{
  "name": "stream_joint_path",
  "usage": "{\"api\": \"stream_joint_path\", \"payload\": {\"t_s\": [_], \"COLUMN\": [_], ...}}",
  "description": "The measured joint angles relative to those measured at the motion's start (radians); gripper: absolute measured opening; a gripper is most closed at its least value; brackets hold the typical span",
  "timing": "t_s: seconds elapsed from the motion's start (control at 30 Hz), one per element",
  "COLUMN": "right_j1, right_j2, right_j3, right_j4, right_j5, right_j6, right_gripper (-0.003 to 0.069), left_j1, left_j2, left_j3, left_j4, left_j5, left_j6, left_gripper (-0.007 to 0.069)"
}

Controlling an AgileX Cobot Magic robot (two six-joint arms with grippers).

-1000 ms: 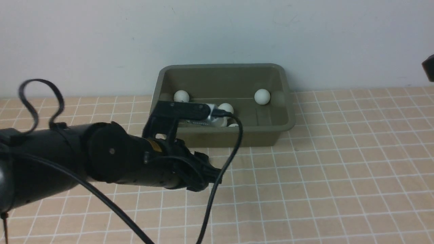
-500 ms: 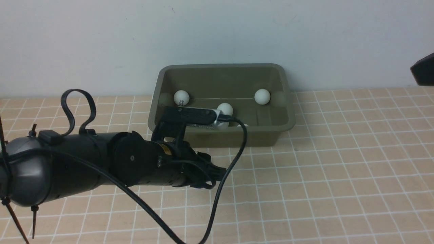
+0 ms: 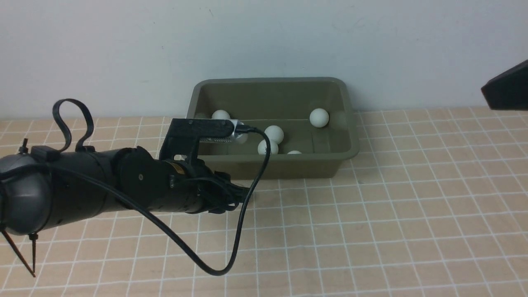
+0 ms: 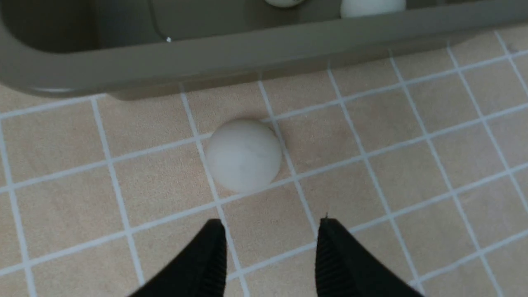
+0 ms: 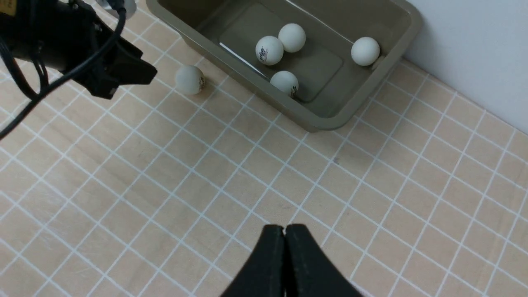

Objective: Put the table tennis balls into the box on the light coffee tablecloth.
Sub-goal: 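Reach for and grasp a ping pong ball on the table beside the basket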

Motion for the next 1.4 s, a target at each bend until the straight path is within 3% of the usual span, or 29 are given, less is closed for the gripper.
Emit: {"api": "stream_joint_path", "payload": {"t_s": [0.2,0.47,0.6,1.17,1.4], "right_j1": [0.000,0.000,0.000,0.000,0.000], "right_j2": [0.000,0.000,0.000,0.000,0.000], "right_j3": [0.000,0.000,0.000,0.000,0.000], "right_j4": [0.001,0.002,0.005,0.031,0.031], "right_j5": [0.000,0.000,0.000,0.000,0.000], "right_j6": [-0.005,-0.008,-0.008,-0.023,-0.027], "right_gripper": [-0.0018,-0.0018,-0.0018,-0.0018,-0.0018], "left_j1": [0.000,0.000,0.000,-0.002,-0.054], "left_j2": [0.042,0.051,0.051,0.120,0.127], "left_j3": [0.000,0.000,-0.001,-0.001,-0.001], "left_j4": [0.000,0.000,0.000,0.000,0.000], "left_j5": [-0.009,-0.054,-0.082,-0.160,-0.206], "left_j6": [0.004,0.010,0.010,0.010,0.010], "left_gripper": [0.0290,0.0525,0.0601,0.0592,0.0592]}}
